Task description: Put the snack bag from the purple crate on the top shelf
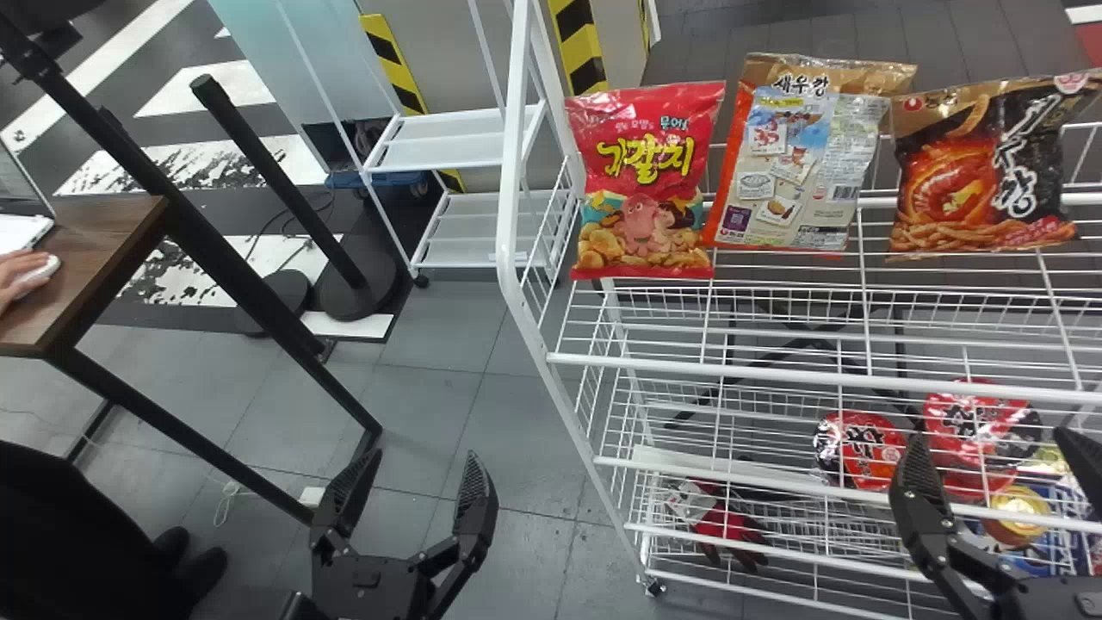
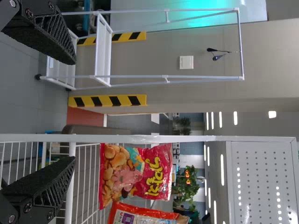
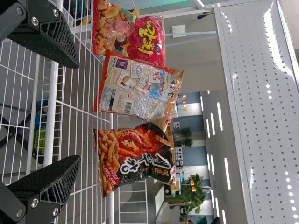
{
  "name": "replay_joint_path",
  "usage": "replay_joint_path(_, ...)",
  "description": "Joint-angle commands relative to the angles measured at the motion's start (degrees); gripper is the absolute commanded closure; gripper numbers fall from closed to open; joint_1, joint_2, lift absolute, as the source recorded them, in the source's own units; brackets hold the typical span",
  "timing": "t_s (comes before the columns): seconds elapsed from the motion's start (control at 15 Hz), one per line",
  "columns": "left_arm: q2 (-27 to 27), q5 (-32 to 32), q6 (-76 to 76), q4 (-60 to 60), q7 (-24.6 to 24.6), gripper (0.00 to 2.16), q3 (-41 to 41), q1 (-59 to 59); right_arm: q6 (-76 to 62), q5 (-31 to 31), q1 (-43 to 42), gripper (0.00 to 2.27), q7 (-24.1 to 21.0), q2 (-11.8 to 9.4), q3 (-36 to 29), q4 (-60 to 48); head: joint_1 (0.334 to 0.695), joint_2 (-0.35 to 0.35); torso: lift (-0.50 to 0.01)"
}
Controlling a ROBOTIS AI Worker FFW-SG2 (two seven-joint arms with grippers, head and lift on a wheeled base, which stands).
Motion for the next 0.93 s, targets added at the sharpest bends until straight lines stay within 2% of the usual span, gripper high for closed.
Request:
replay_joint_path(0.0, 0.0, 0.1, 0.1, -0.1, -0.1, 0.08, 0.0, -0.1, 0.0, 0.0, 0.0, 0.13, 0.0, -0.1, 0.3, -0.2, 0.695, 0.350, 0.000)
replay_joint_path(0.87, -0.3, 0.1, 1.6, 0.0, 0.3, 0.07, -0.4, -0.4, 0.9, 0.0, -0.1, 0.13, 0.1, -0.2, 0.3, 0.4, 0.695, 0.350, 0.000)
